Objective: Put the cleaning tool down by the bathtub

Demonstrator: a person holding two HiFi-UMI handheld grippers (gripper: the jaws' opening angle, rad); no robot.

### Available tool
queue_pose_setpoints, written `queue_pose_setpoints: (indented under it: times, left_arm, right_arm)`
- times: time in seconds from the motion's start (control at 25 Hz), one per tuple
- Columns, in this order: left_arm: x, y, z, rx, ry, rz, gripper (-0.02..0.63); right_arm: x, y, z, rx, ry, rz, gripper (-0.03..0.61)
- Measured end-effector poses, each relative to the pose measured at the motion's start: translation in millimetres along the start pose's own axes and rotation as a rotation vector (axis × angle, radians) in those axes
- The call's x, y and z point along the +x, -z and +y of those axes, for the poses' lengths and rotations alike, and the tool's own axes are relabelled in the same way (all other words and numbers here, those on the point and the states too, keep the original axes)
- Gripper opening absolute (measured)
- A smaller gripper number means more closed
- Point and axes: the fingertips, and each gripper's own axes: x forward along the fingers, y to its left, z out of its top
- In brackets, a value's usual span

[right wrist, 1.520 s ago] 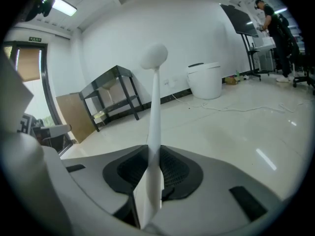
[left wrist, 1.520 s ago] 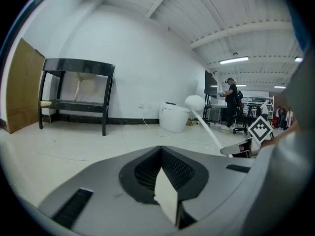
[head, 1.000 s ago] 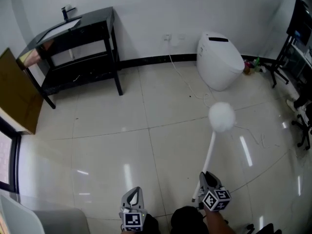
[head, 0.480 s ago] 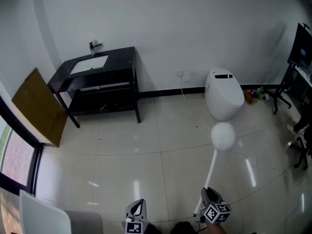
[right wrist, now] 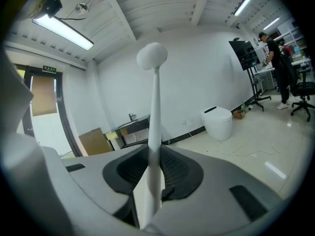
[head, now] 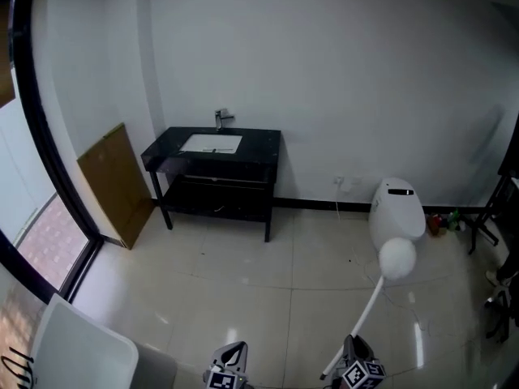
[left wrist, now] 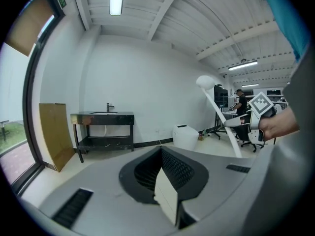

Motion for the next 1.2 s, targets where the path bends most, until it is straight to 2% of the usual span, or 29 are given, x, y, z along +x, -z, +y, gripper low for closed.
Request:
queue_pose_setpoints:
  times: [0.16,0.32,0.52,0.76,0.88,1.04,1.12,1.2]
  left_arm:
    - [-41,-14,20,-0.019,-0.074,-0.031,-0.003]
    - [-75,-8,29,-0.054,-0.180,-0.032,-0.003]
    - [-131,19,19,-0.108,-0.331,0.005,-0.003]
    - [-186,20,10,-0.123,-0.451,-0.023,-0.002]
    - [-217,27,15,-0.141,-0.505,-0.035,-0.003]
    - [-255,40,30,-0.163,-0.526,-0.056,-0.002]
    - [-277,47,45,-0.162,-0.518,-0.063,-0.002]
    - [-299,51,66,-0.162,-0.508,-0.073,-0.002]
  right_arm:
    - [-1,3,22,0.019,-0.045,-0.022,0.101]
    - [1,0,48,-0.017,-0.147,-0.001,0.101]
    - [-4,12,70,-0.015,-0.290,0.047,0.101]
    - [-8,18,84,-0.055,-0.358,0.016,0.101]
    - [-18,14,116,-0.103,-0.407,-0.046,0.101]
    - [-41,-1,178,-0.203,-0.489,-0.139,0.101]
    - [-54,3,217,-0.178,-0.541,-0.152,0.101]
    - [-63,14,257,-0.102,-0.586,-0.143,0.101]
